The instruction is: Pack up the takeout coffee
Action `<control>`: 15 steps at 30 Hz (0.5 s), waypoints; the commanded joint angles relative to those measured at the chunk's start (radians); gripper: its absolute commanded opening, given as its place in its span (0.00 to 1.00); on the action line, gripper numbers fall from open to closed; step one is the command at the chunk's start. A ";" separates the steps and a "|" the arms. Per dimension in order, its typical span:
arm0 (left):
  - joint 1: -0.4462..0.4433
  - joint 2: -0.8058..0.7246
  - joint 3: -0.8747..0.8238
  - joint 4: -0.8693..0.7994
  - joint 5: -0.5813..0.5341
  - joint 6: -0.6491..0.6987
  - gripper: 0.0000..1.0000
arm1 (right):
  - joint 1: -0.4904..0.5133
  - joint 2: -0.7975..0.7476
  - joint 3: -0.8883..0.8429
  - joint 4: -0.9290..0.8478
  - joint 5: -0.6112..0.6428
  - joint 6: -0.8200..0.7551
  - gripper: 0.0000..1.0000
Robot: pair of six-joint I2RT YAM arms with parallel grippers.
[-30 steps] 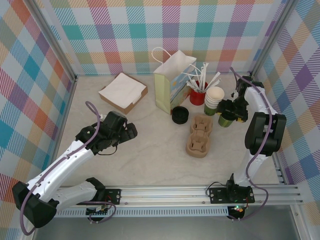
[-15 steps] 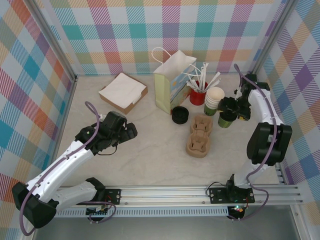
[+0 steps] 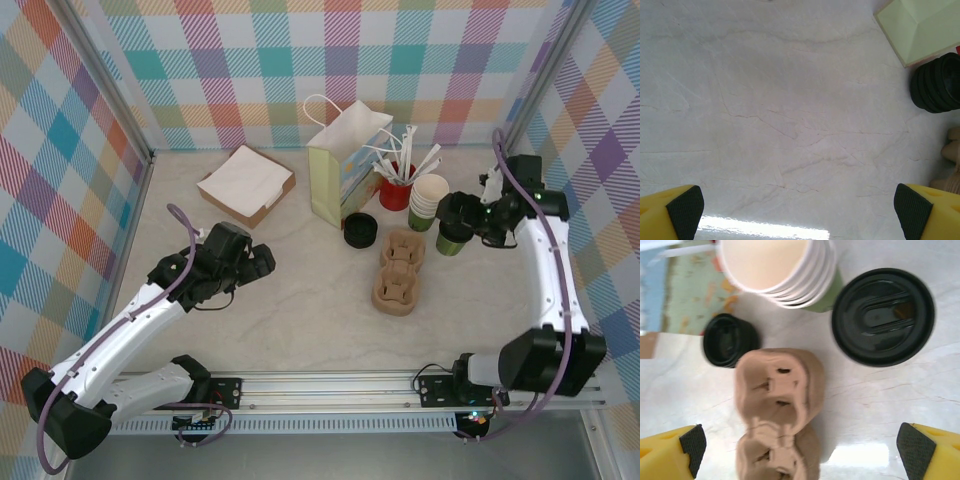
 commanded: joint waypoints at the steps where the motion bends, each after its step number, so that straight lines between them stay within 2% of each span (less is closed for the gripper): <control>1: 0.011 -0.006 0.002 0.028 0.023 -0.018 1.00 | 0.003 -0.057 -0.046 -0.021 -0.124 0.025 0.98; 10: 0.011 0.019 -0.003 0.075 0.085 -0.031 0.98 | 0.003 -0.176 -0.207 -0.017 -0.258 0.080 0.97; 15: 0.011 0.050 0.045 0.080 0.095 0.002 0.97 | 0.005 -0.179 -0.248 -0.004 -0.264 0.081 0.97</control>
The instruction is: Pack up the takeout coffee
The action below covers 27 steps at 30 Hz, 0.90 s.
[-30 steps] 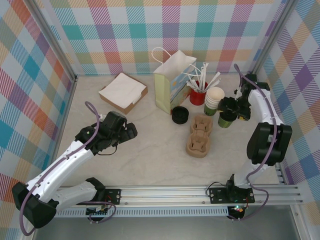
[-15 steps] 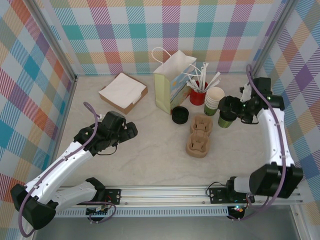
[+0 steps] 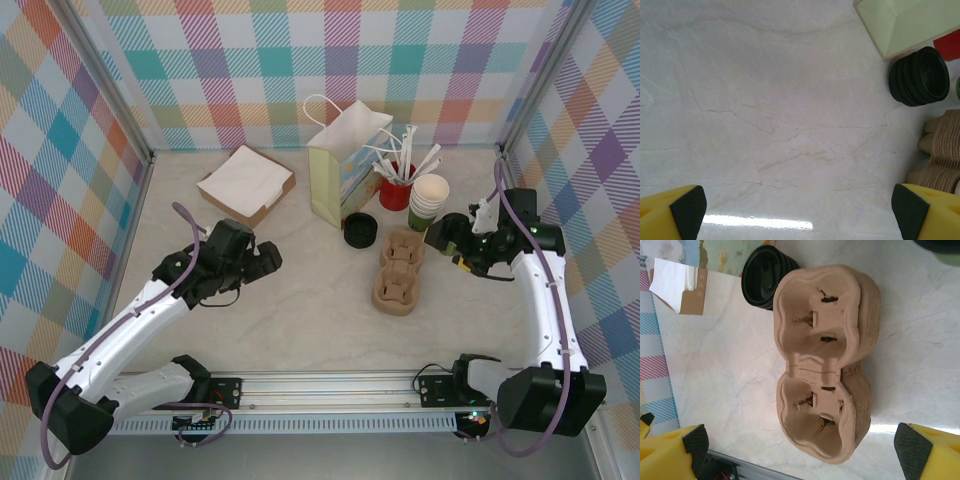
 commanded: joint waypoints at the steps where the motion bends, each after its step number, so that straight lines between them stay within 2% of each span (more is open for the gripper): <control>1: 0.011 0.026 0.066 0.024 0.018 0.034 0.96 | 0.005 -0.009 -0.014 0.014 -0.043 0.013 0.97; 9: 0.013 0.213 0.313 0.005 0.000 0.164 0.96 | 0.006 0.008 -0.016 0.029 -0.053 0.013 0.97; 22: 0.114 0.729 1.008 -0.098 0.058 0.396 0.93 | 0.007 0.015 -0.023 0.023 -0.051 -0.008 0.96; 27: 0.161 0.895 1.223 -0.111 0.128 0.451 0.90 | 0.008 0.016 -0.026 0.028 -0.061 -0.010 0.96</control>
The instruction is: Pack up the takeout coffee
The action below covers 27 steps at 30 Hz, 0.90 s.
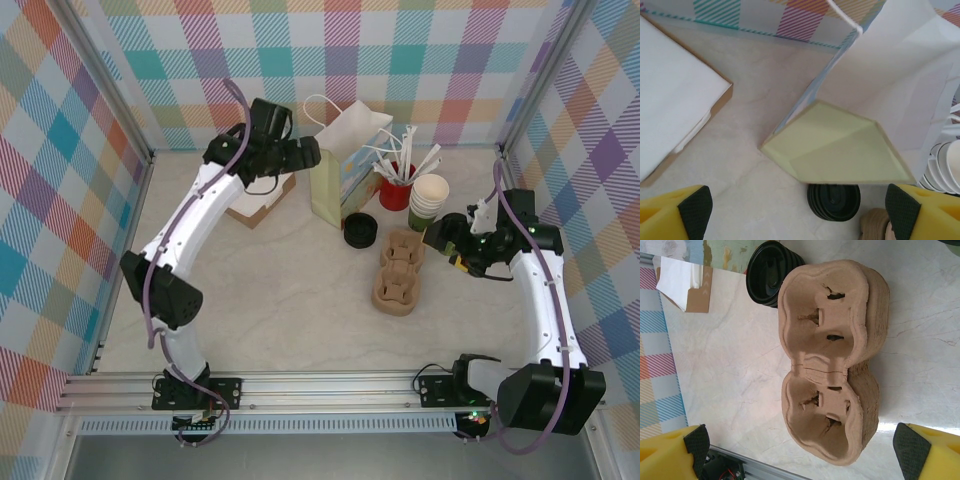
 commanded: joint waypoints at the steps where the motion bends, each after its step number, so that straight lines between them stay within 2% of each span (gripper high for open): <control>1: 0.032 0.095 0.151 -0.037 0.056 0.091 0.90 | 0.008 0.008 -0.017 0.011 -0.035 -0.017 0.96; 6: 0.045 0.256 0.359 -0.072 0.136 0.158 0.86 | 0.007 0.015 -0.029 0.016 -0.036 -0.024 0.95; 9: 0.044 0.317 0.433 -0.079 0.148 0.193 0.83 | 0.007 0.014 -0.038 0.022 -0.028 -0.019 0.95; 14: 0.059 0.357 0.455 -0.051 0.153 0.200 0.77 | 0.009 0.004 -0.051 0.026 -0.039 -0.012 0.94; 27: 0.100 0.406 0.471 -0.040 0.207 0.195 0.43 | 0.009 -0.016 -0.046 0.012 -0.044 -0.008 0.93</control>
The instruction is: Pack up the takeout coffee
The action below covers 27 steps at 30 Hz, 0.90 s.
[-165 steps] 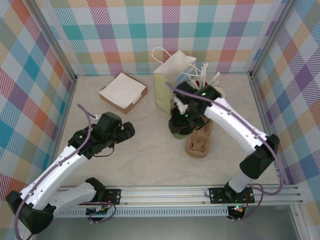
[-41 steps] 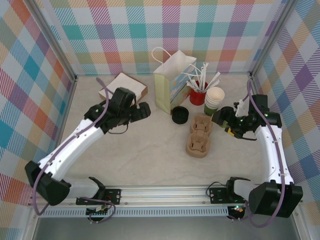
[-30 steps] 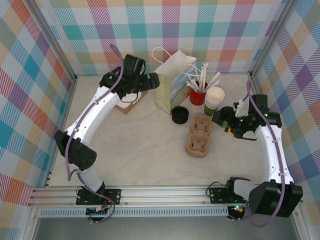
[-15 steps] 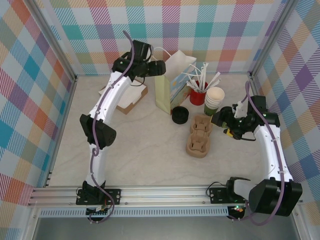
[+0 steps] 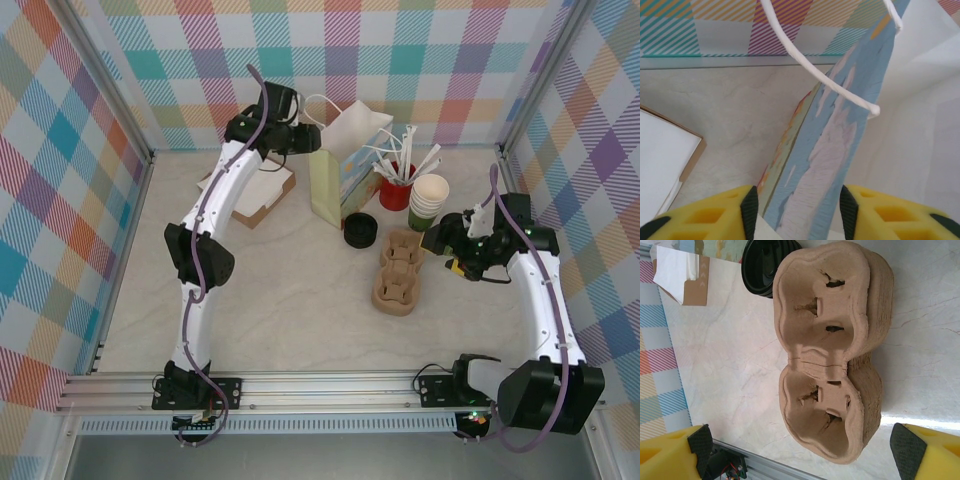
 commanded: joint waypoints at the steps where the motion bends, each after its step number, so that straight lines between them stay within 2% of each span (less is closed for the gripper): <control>1: 0.016 0.018 0.035 0.000 0.032 0.013 0.41 | 0.004 -0.018 -0.001 -0.003 -0.024 -0.008 0.93; 6: 0.017 0.012 0.040 -0.003 0.037 0.016 0.22 | 0.004 -0.018 -0.001 -0.003 -0.026 -0.005 0.93; 13: 0.017 -0.034 0.039 -0.021 0.001 0.028 0.05 | 0.006 -0.018 -0.001 -0.006 -0.028 -0.008 0.93; 22: 0.018 -0.152 0.025 -0.074 -0.085 0.027 0.01 | 0.005 -0.012 0.033 -0.058 0.013 -0.049 0.93; 27: 0.014 -0.284 -0.087 -0.040 -0.117 -0.015 0.00 | 0.005 0.001 0.070 -0.105 0.045 -0.116 0.90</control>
